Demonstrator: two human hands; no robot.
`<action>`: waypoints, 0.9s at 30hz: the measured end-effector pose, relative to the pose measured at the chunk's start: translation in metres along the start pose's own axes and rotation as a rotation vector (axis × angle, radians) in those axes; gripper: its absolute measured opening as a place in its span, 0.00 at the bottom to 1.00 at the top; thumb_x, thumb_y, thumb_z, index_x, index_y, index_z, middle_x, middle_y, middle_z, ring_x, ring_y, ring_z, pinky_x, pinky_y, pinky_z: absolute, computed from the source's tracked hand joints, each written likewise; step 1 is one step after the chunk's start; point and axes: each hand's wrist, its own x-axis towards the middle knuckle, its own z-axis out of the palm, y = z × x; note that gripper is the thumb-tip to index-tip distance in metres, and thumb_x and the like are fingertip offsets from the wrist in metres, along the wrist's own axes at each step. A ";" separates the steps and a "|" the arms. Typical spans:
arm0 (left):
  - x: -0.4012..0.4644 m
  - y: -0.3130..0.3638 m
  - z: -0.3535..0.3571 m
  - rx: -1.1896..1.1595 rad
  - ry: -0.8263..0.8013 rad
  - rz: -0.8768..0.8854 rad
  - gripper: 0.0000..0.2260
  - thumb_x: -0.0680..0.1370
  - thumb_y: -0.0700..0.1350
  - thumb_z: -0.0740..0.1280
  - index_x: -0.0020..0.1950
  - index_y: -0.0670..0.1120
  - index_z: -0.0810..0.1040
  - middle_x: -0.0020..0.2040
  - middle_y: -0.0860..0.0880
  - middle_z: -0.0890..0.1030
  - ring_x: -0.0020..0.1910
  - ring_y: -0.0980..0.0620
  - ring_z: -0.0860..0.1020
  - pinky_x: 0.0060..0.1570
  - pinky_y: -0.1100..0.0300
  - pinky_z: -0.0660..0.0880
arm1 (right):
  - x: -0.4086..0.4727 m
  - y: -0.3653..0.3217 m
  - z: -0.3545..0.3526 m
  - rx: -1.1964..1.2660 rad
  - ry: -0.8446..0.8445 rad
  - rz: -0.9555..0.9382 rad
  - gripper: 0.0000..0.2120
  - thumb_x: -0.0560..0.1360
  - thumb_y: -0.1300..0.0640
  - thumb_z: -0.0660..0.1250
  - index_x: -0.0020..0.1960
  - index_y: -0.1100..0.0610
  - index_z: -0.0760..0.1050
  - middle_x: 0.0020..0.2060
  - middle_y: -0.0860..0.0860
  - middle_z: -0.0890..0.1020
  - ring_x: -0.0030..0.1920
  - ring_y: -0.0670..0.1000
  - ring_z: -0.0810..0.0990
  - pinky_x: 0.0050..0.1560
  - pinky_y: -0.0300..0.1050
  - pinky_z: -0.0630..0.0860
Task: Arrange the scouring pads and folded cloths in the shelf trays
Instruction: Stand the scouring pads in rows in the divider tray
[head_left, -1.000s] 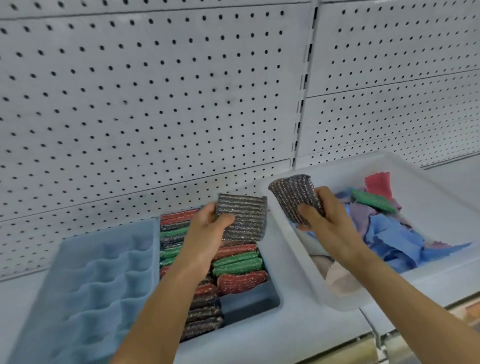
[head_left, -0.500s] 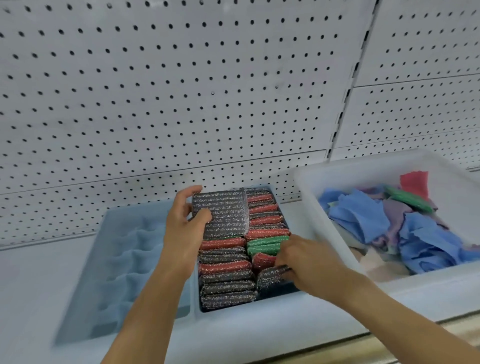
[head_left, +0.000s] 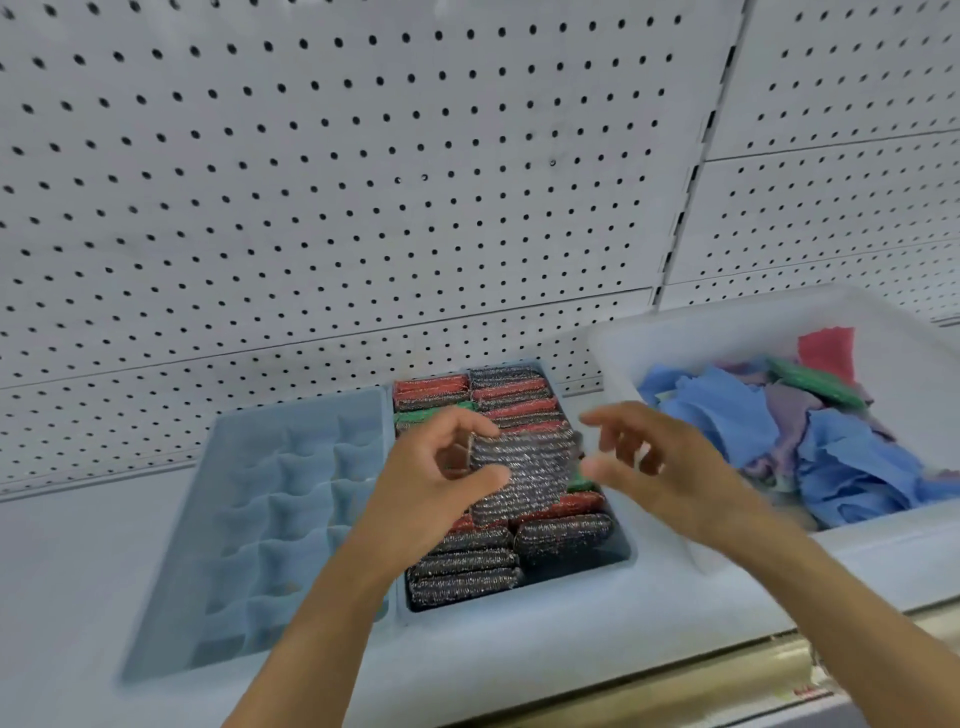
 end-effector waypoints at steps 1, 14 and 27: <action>0.000 0.002 0.006 0.025 -0.051 0.025 0.13 0.70 0.45 0.77 0.48 0.59 0.78 0.44 0.48 0.81 0.41 0.52 0.79 0.44 0.63 0.78 | -0.001 -0.005 -0.006 0.038 -0.012 -0.040 0.20 0.67 0.33 0.67 0.57 0.35 0.74 0.45 0.39 0.77 0.42 0.43 0.77 0.40 0.34 0.74; 0.017 -0.030 0.032 0.634 -0.245 0.209 0.10 0.77 0.50 0.68 0.58 0.54 0.81 0.53 0.58 0.79 0.53 0.59 0.74 0.57 0.56 0.74 | -0.020 0.012 0.018 -0.575 -0.147 -0.298 0.05 0.69 0.53 0.73 0.44 0.49 0.78 0.39 0.42 0.79 0.37 0.43 0.75 0.34 0.40 0.71; 0.031 -0.022 0.045 0.565 -0.167 0.216 0.12 0.78 0.51 0.67 0.61 0.55 0.78 0.53 0.59 0.77 0.52 0.62 0.75 0.56 0.63 0.73 | -0.012 0.027 0.015 -0.382 -0.074 -0.296 0.13 0.74 0.40 0.64 0.48 0.47 0.80 0.40 0.41 0.78 0.40 0.41 0.75 0.37 0.34 0.69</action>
